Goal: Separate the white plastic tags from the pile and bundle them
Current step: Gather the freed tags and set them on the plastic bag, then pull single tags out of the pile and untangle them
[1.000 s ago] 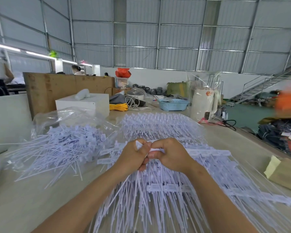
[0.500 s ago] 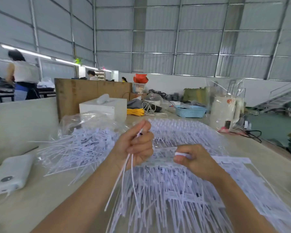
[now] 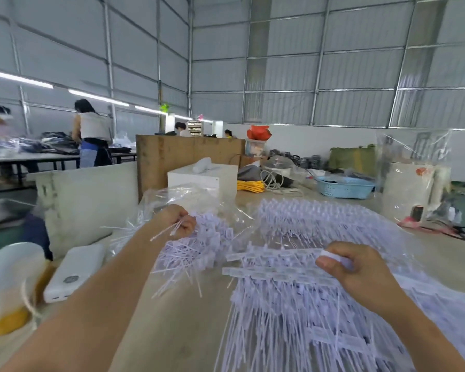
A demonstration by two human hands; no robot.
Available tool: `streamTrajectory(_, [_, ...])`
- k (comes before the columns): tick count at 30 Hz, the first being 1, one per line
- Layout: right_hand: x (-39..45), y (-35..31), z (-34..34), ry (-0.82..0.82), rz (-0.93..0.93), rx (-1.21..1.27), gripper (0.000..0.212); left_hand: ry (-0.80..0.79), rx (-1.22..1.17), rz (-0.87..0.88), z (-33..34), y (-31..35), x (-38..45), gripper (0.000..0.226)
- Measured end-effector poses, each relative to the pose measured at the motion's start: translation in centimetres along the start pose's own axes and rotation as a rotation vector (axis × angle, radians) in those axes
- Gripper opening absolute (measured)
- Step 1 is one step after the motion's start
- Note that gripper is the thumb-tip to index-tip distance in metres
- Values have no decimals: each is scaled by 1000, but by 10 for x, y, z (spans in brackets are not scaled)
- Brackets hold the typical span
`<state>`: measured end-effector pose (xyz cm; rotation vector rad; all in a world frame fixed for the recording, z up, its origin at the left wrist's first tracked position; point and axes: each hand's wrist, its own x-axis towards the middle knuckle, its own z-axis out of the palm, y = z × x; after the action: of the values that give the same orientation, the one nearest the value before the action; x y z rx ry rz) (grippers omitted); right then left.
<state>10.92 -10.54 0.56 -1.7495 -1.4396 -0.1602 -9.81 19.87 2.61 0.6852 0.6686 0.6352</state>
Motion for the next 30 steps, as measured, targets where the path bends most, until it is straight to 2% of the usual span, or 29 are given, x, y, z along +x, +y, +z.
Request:
streamTrajectory(4, [0,-2,0,0,0,-16,23,150,287,88,11,18,18,18])
streamTrajectory(6, [-1,-1,1,2,-11,-28,22,242,510,185,25,22,19,15])
streamTrajectory(7, [-1,-1,1,7,-16,-31,22,330,709,276,27,23,22,15])
streamTrajectory(9, [-1,1,2,15,-21,-24,23,582,1279,464,27,20,26,33])
streamTrajectory(10, [-2,1,2,12,-20,-17,24,623,1524,501,28,17,25,40])
streamTrajectory(11, [-2,2,2,5,-23,-14,24,571,1691,500,29,13,24,43])
streamTrajectory(13, [-2,1,2,-2,-25,-7,23,429,1828,417,27,5,29,47])
streamTrajectory(14, [-3,0,2,-1,-24,0,22,414,1891,379,24,1,32,51])
streamTrajectory(17, [-4,1,4,-3,-9,-11,26,533,2185,450,11,-7,37,66])
streamTrajectory(20, [-4,0,4,-33,8,-63,26,612,2208,436,15,-10,32,67])
streamTrajectory(22, [-4,-2,4,-39,1,-83,27,630,2288,383,34,-12,20,54])
streamTrajectory(24, [-4,-4,5,0,-22,-113,16,641,2353,375,63,-19,-3,40])
streamTrajectory(25, [-3,-5,5,18,-35,-145,8,638,2349,434,79,-25,-16,35])
streamTrajectory(27, [-1,-6,7,28,-55,-179,10,568,2228,706,107,-43,-42,27])
streamTrajectory(29, [-2,-5,3,24,-22,-120,11,322,1939,993,132,-76,-69,40])
streamTrajectory(30, [-2,-5,1,18,-8,-82,17,189,1787,1063,140,-95,-81,50])
